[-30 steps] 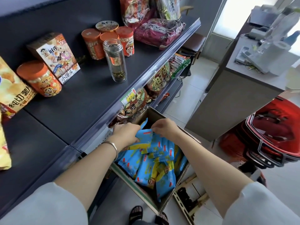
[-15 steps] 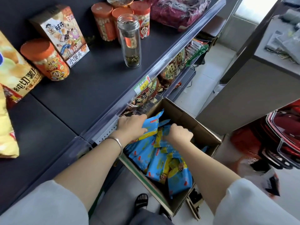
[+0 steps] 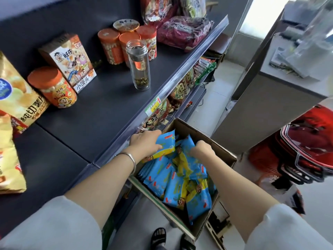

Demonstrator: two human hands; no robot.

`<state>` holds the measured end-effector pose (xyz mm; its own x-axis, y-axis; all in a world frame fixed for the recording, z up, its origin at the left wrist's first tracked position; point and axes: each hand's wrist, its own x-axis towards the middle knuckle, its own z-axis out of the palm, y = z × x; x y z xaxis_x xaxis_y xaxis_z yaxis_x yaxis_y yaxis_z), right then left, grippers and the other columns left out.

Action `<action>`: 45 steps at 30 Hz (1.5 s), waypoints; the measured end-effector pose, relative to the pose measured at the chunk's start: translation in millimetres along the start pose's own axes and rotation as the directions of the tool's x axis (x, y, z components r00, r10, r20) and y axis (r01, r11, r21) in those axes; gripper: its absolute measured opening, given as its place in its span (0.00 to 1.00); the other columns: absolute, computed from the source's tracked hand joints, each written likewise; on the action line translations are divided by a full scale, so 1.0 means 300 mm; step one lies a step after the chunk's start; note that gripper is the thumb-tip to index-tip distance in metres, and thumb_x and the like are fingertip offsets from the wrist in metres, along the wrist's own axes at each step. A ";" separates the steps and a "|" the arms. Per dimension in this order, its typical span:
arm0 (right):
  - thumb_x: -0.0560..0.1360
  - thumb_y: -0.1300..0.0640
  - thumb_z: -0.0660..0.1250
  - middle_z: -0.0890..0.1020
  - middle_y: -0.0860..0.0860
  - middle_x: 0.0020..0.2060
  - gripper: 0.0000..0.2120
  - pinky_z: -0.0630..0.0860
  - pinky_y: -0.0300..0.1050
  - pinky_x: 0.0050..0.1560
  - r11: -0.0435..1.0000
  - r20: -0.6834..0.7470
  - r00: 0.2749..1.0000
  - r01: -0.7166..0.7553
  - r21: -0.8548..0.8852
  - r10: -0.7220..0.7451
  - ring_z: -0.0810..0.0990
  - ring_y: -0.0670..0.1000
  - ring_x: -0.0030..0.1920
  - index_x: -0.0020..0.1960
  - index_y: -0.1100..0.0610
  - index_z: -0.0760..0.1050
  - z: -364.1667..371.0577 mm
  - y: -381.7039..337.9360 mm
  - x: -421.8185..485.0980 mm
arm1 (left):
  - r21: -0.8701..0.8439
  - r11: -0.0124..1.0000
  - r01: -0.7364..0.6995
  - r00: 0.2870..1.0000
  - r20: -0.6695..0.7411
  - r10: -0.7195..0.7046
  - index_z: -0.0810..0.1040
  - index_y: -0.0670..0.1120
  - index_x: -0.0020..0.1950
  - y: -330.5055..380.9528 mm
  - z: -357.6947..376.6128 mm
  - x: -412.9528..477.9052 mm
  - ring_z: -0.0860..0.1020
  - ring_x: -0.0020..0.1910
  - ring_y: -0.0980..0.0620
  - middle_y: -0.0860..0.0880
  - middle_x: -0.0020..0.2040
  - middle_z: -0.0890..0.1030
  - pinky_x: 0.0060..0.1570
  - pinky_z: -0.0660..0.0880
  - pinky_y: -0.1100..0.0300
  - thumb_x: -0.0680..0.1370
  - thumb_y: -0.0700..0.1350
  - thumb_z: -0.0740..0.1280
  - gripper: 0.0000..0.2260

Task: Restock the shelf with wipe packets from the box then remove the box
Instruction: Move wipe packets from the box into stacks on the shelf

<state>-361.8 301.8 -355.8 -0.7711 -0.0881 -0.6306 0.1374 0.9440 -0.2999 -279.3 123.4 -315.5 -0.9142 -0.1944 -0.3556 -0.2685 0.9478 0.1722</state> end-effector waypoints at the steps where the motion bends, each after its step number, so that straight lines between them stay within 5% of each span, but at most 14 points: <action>1: 0.73 0.55 0.66 0.79 0.55 0.49 0.14 0.75 0.45 0.45 1.000 -0.014 1.000 0.009 0.016 -0.009 0.79 0.57 0.49 0.56 0.59 0.74 -0.022 0.003 -0.016 | -0.002 1.000 0.000 1.000 -0.011 0.000 0.65 0.51 0.50 0.008 -0.022 -0.003 0.76 0.57 0.44 0.49 0.57 0.77 0.45 0.67 0.54 0.78 0.55 0.63 0.10; 12: 0.75 0.61 0.66 0.76 0.54 0.46 0.14 0.74 0.49 0.43 0.907 -0.244 0.919 0.362 0.214 -0.309 0.75 0.53 0.43 0.61 0.58 0.74 -0.258 -0.015 -0.234 | -0.099 0.990 0.100 0.971 -0.206 -0.118 0.70 0.54 0.61 0.101 -0.286 -0.181 0.76 0.56 0.45 0.49 0.57 0.77 0.45 0.66 0.57 0.77 0.52 0.62 0.14; 18: 0.75 0.57 0.67 0.80 0.53 0.49 0.12 0.78 0.54 0.51 0.779 -0.342 0.841 0.526 0.341 -0.419 0.80 0.55 0.47 0.59 0.54 0.74 -0.320 -0.010 -0.416 | -0.201 0.970 0.137 0.921 -0.335 -0.199 0.70 0.52 0.51 0.134 -0.387 -0.410 0.77 0.52 0.45 0.50 0.51 0.77 0.44 0.67 0.56 0.76 0.53 0.63 0.08; 21: 0.76 0.58 0.67 0.80 0.54 0.50 0.10 0.78 0.50 0.46 0.656 -0.363 0.800 0.600 0.458 -0.478 0.81 0.54 0.47 0.57 0.55 0.75 -0.336 -0.002 -0.519 | -0.259 0.958 0.123 0.864 -0.447 -0.232 0.70 0.51 0.52 0.145 -0.423 -0.551 0.76 0.51 0.46 0.51 0.48 0.75 0.43 0.70 0.55 0.77 0.52 0.64 0.08; 24: 0.76 0.59 0.66 0.81 0.55 0.47 0.08 0.76 0.45 0.41 0.556 -0.385 0.734 0.677 0.482 -0.560 0.80 0.53 0.44 0.55 0.57 0.75 -0.329 -0.015 -0.632 | -0.275 0.956 0.105 0.775 -0.580 -0.252 0.72 0.49 0.54 0.143 -0.450 -0.693 0.76 0.52 0.46 0.49 0.51 0.76 0.43 0.72 0.53 0.78 0.51 0.64 0.08; 28: 0.77 0.60 0.66 0.81 0.54 0.46 0.04 0.79 0.51 0.46 0.424 -0.385 0.644 0.743 0.518 -0.661 0.81 0.54 0.46 0.51 0.56 0.75 -0.294 -0.070 -0.789 | -0.297 0.938 0.178 0.623 -0.704 -0.341 0.71 0.50 0.63 0.119 -0.495 -0.894 0.76 0.56 0.45 0.50 0.59 0.77 0.47 0.71 0.53 0.79 0.50 0.63 0.14; 37: 0.77 0.60 0.66 0.81 0.53 0.48 0.09 0.77 0.38 0.39 0.070 -0.382 0.379 0.781 0.621 -0.843 0.82 0.50 0.44 0.57 0.55 0.72 -0.162 -0.349 -1.229 | -0.307 0.893 0.329 0.201 -0.901 -0.384 0.71 0.50 0.64 -0.059 -0.598 -1.432 0.75 0.55 0.44 0.49 0.54 0.80 0.52 0.66 0.50 0.77 0.47 0.65 0.15; 45: 0.76 0.58 0.66 0.81 0.46 0.47 0.10 0.78 0.58 0.54 -0.123 -0.345 0.059 0.867 0.482 -0.937 0.81 0.51 0.48 0.54 0.47 0.73 0.135 -0.673 -1.687 | -0.455 0.770 0.447 -0.064 -0.875 -0.480 0.72 0.50 0.64 -0.340 -0.598 -1.963 0.69 0.60 0.43 0.48 0.55 0.77 0.56 0.63 0.47 0.77 0.43 0.65 0.15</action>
<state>25.8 143.0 -5.1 -0.3886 -0.7798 0.4908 -0.3860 -0.3459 -0.8552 232.0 95.7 41.2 -0.0787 -0.6635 0.7441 -0.7538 0.5280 0.3911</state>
